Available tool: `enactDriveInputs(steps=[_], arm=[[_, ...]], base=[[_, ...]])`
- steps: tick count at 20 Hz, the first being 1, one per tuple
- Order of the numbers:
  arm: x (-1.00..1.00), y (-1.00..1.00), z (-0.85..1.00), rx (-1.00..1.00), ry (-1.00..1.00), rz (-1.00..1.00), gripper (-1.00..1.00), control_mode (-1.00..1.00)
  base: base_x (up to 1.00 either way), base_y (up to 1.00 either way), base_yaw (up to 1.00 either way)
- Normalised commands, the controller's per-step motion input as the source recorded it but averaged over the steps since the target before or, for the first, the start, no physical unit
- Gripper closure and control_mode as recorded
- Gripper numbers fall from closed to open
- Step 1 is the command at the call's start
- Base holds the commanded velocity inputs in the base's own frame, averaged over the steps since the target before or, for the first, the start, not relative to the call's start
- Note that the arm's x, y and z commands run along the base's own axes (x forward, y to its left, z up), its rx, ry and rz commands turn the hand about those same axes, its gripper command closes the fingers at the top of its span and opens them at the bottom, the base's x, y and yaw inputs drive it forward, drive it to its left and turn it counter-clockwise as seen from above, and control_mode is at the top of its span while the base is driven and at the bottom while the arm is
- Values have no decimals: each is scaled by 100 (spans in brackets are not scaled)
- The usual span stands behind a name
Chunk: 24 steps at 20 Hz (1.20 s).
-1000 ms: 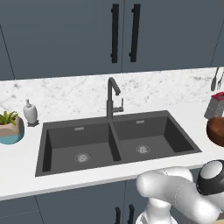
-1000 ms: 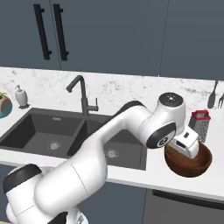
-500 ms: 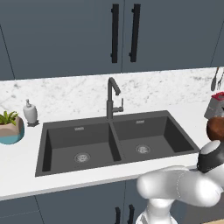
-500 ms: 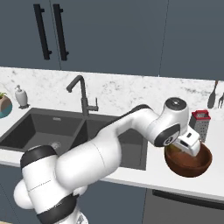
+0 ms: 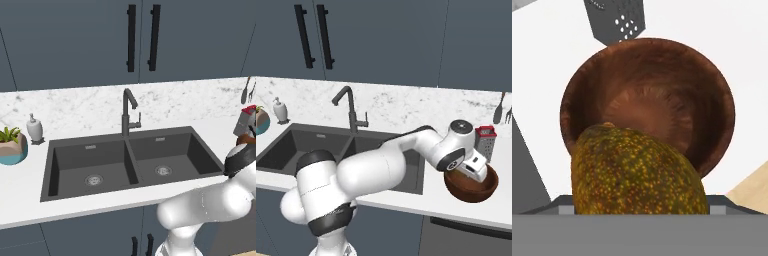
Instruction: Pick the avocado from the sink and place it in the bowl. Then pick the bowl and place it in the microwave. Then close the microwave door and press the start button.
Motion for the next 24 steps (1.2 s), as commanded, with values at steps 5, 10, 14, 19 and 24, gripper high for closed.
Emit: enactDriveInputs(steps=[5,10,14,19,24], arm=[[9,-30,-21,0,0,2,100,-100],[14,-13,-32,0,0,1,100,-100],[20,-1,-29,0,0,1,100,-100],[12,0,-29,0,0,1,100,-100],[3,0,-34,0,0,0,100,-100]], base=[[0,0,0],[0,0,0],[0,0,0],[0,0,0],[0,0,0]])
